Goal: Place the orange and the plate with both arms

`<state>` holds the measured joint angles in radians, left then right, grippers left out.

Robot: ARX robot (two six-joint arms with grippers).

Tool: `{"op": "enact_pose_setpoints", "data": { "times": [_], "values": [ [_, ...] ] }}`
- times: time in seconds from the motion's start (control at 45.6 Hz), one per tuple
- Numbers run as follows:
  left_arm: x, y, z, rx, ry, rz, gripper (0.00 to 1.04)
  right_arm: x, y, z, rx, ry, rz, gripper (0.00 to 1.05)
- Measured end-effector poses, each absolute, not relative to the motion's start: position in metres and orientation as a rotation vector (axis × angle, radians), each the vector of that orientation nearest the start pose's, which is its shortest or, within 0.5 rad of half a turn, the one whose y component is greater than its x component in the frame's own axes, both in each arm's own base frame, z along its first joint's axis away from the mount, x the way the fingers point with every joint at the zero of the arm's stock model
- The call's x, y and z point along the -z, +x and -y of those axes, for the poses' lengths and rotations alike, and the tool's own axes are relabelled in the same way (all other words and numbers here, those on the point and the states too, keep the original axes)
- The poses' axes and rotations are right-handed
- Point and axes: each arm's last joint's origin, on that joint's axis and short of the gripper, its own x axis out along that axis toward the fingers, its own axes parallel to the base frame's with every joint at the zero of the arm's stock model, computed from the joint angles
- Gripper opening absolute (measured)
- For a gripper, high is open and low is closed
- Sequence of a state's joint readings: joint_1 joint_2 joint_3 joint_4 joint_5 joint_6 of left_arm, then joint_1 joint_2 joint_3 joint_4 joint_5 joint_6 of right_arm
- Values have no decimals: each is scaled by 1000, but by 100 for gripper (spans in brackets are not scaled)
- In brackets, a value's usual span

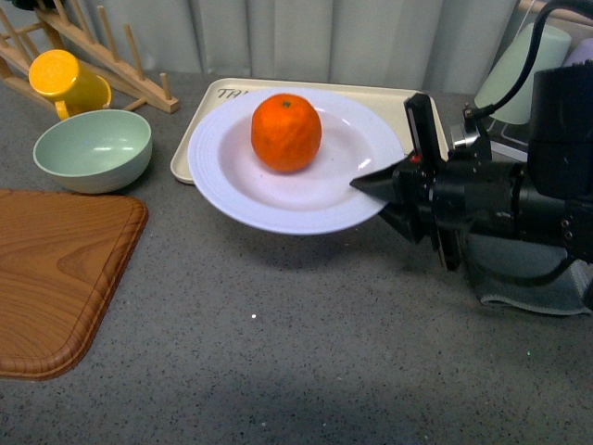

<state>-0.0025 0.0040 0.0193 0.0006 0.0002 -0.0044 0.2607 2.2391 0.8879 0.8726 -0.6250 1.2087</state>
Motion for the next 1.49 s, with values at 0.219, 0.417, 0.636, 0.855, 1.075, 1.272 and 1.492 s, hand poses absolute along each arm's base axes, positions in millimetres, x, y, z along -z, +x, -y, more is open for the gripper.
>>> {"op": "enact_pose_setpoints", "data": {
  "times": [0.219,0.417,0.636,0.855,1.075,1.272,1.492],
  "values": [
    [-170,97,0,3,-5,16,98,-45,391,-130,-407,1249,-903,4],
    [-170,97,0,3,-4,16,98,-35,417,-158,-332,1287,-914,4],
    [-170,97,0,3,-5,16,98,-30,444,-182,-321,1301,-949,4],
    [-170,97,0,2,-5,16,98,-22,462,-191,-301,1268,-974,4],
    [-170,97,0,2,-4,16,98,-17,467,-193,-287,1244,-980,4],
    [-170,97,0,3,-4,16,98,-17,467,-192,-289,1212,-999,27],
    [-170,97,0,2,-4,16,98,-36,458,-184,-276,1134,-977,62]
  ]
}}
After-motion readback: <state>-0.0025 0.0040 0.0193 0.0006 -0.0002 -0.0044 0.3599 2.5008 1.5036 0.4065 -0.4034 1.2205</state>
